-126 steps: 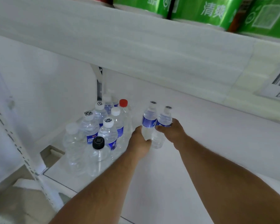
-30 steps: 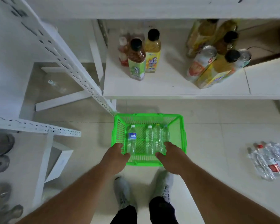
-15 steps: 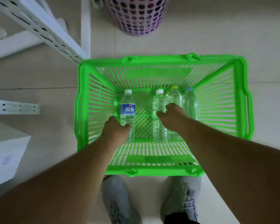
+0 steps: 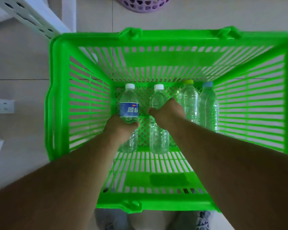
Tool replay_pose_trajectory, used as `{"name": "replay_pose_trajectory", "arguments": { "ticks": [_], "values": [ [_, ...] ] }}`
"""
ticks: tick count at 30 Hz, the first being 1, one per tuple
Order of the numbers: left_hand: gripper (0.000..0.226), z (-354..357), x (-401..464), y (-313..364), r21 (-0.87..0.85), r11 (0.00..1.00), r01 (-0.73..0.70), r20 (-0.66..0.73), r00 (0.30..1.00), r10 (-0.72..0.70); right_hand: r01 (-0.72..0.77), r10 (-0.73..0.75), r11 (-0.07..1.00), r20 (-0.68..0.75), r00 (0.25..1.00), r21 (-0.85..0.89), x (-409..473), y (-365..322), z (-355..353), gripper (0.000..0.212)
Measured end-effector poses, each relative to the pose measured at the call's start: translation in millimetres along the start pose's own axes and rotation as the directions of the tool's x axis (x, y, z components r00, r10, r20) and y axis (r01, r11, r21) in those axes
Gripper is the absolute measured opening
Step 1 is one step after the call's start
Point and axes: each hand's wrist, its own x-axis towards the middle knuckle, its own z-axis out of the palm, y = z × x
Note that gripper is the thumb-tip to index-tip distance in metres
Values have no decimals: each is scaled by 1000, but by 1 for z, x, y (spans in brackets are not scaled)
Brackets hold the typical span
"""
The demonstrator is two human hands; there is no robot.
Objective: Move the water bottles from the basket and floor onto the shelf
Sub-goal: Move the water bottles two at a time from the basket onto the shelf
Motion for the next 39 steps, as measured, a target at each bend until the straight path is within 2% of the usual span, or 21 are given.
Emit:
{"name": "replay_pose_trajectory", "arguments": {
  "ticks": [3,7,11,13,15,19,23,29,34,39],
  "values": [
    [31,-2,1,-2,-50,998,-30,7,1000,30,-12,13,994,-6,1000,111,8,-1,4,52],
    [34,-12,-22,2,-51,996,-67,-24,998,66,96,-91,985,-43,995,141,-8,6,-15,53],
    [34,-39,-76,21,-81,990,-113,-79,991,107,223,-225,954,-11,974,199,-56,-3,-64,57],
    [32,-59,-110,37,-102,985,-139,-102,986,128,247,-250,941,-17,968,229,-87,-14,-95,50],
    [30,-85,-153,58,-156,971,-180,-121,979,162,281,-285,925,-25,958,256,-127,-26,-134,43],
    [31,-155,-264,105,-213,941,-261,-143,962,234,365,-370,877,-45,928,312,-232,-55,-227,51],
    [34,-232,-381,139,-327,883,-338,-133,941,311,494,-489,784,-116,865,377,-354,-83,-320,37],
    [37,-339,-543,170,-337,774,-537,-180,843,507,654,-581,651,-303,756,384,-539,-113,-441,28],
    [39,-403,-654,187,-303,699,-648,-234,762,604,724,-604,584,-399,690,367,-667,-119,-504,28],
    [41,-438,-731,201,-306,614,-728,-271,684,677,770,-597,539,-490,635,341,-750,-108,-539,23]
  ]
}}
